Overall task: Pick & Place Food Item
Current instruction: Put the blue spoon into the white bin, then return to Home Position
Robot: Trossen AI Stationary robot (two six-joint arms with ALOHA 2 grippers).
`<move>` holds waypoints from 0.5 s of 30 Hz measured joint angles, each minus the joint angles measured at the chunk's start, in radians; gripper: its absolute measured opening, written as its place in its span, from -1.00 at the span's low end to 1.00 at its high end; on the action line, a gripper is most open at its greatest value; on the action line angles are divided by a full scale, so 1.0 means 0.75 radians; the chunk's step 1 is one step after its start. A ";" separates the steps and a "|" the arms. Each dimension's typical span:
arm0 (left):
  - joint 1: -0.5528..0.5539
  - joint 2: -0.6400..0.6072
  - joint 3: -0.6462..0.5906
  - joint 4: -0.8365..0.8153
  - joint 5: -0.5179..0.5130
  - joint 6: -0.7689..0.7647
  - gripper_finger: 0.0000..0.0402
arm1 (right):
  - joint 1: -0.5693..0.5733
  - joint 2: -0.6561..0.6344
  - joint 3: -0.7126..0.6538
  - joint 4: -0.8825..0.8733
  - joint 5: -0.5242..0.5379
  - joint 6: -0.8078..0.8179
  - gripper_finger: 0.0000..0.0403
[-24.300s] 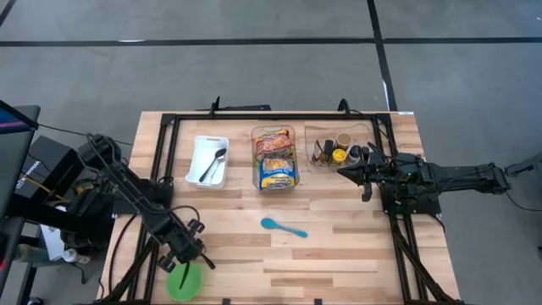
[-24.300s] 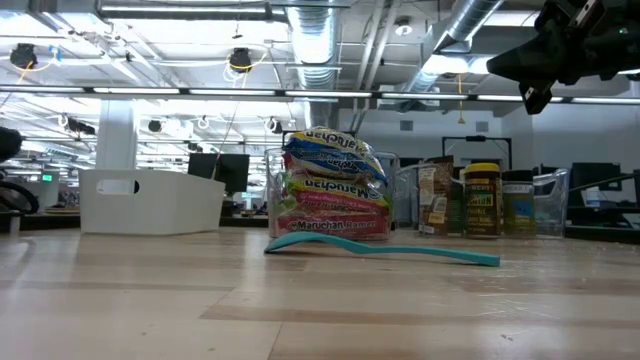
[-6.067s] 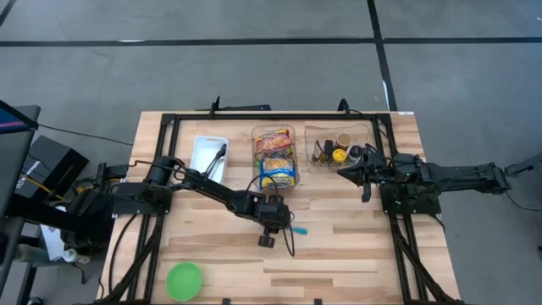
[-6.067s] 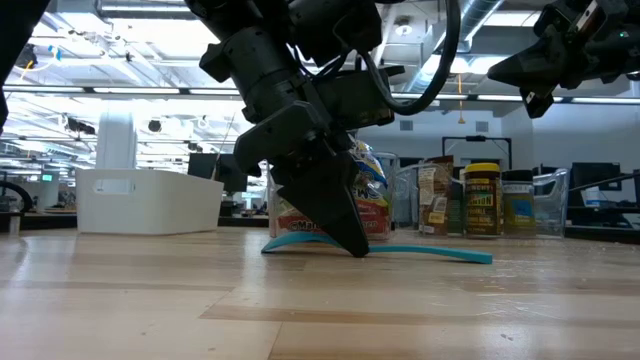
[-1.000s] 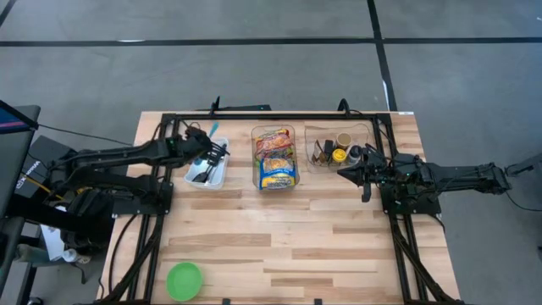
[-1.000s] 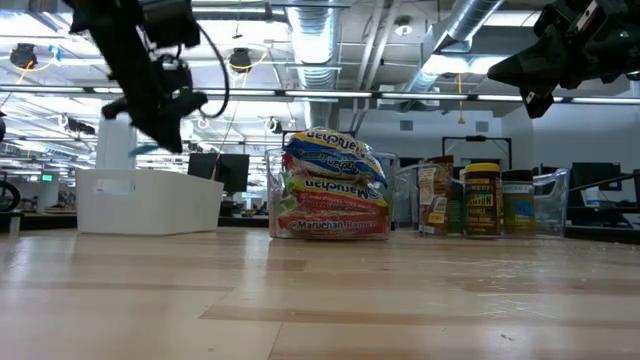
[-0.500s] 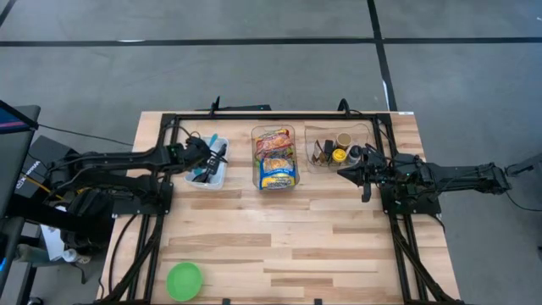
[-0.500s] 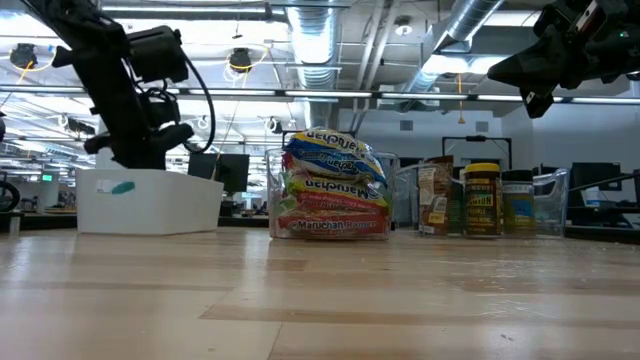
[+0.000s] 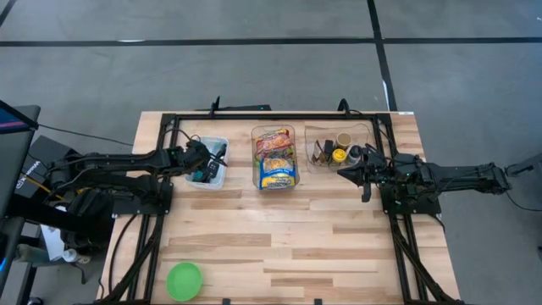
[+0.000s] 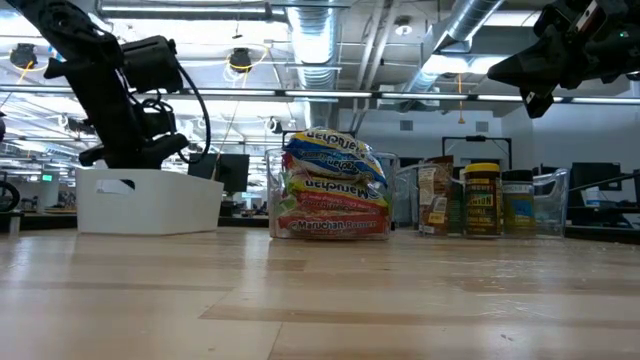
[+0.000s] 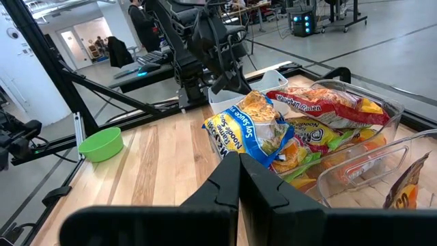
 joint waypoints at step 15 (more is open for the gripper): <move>0.000 0.000 -0.030 0.081 0.043 -0.001 -0.69 | 0.000 0.000 0.000 0.000 0.000 0.000 -1.00</move>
